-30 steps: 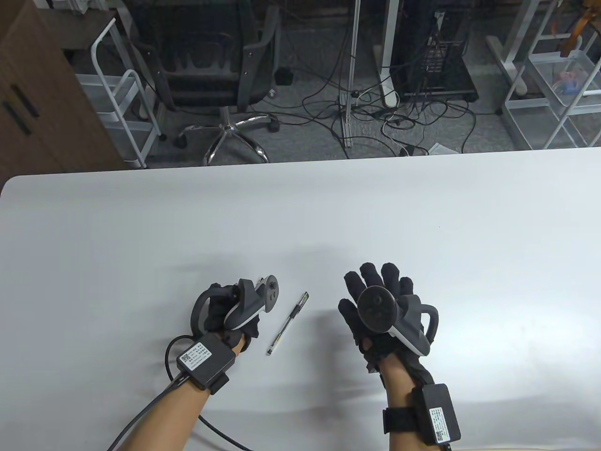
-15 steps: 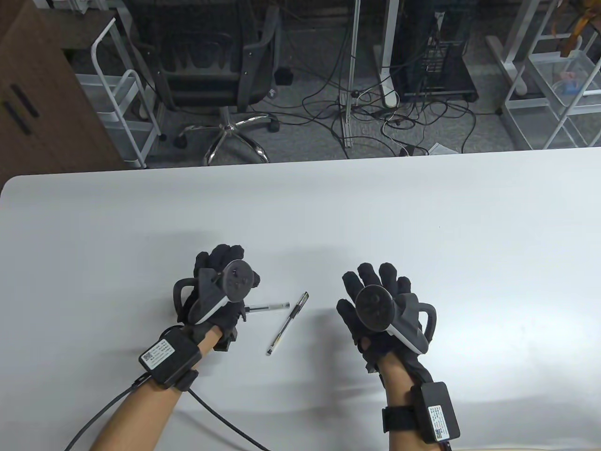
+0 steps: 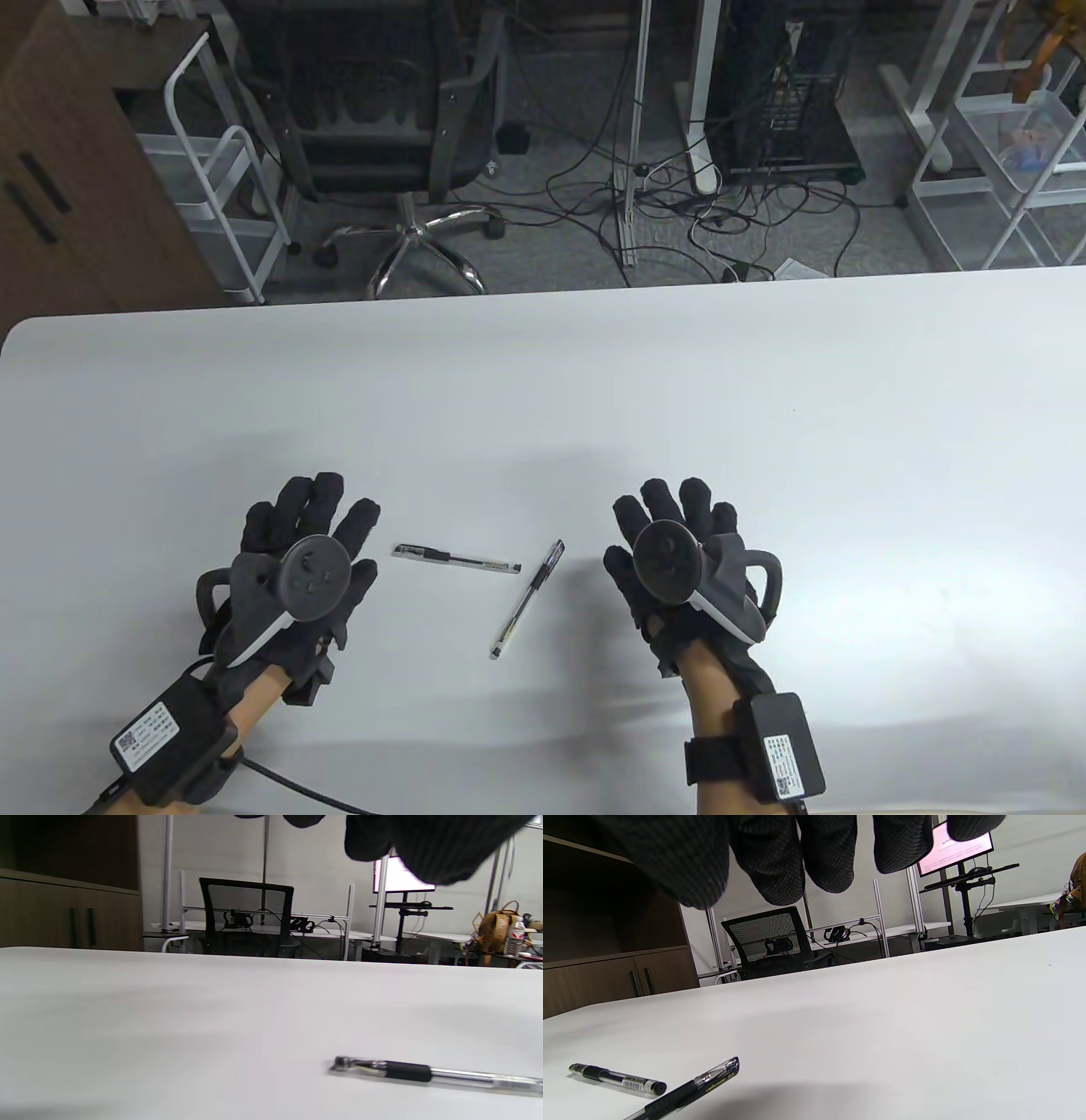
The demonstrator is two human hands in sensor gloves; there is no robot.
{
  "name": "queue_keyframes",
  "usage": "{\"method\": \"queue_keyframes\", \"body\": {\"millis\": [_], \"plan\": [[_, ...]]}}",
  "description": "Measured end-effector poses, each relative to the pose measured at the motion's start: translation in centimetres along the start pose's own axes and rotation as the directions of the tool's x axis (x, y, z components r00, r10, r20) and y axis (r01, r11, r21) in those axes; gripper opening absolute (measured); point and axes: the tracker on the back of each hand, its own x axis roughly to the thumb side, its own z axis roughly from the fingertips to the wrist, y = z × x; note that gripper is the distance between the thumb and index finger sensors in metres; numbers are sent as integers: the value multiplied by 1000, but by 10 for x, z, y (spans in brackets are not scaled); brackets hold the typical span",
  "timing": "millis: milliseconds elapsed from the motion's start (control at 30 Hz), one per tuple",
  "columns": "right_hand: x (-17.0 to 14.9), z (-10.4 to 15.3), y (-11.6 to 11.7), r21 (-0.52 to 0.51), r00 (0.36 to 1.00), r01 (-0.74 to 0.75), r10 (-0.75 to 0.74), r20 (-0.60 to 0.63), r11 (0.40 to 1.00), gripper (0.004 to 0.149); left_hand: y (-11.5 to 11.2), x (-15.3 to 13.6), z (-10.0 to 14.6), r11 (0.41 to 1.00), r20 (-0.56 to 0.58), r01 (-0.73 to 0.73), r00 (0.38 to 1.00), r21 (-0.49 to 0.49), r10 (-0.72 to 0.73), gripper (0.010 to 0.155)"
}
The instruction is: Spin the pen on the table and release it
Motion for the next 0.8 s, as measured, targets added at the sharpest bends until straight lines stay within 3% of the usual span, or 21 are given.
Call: {"method": "queue_keyframes", "body": {"millis": [133, 800], "plan": [[4, 0, 1, -10, 1000, -22, 23, 14, 1000, 65, -9, -16, 1, 997, -40, -34, 999, -64, 32, 76], [20, 6, 5, -54, 991, -129, 131, 38, 990, 68, -4, -29, 4, 994, -63, -104, 993, -32, 101, 79]]}}
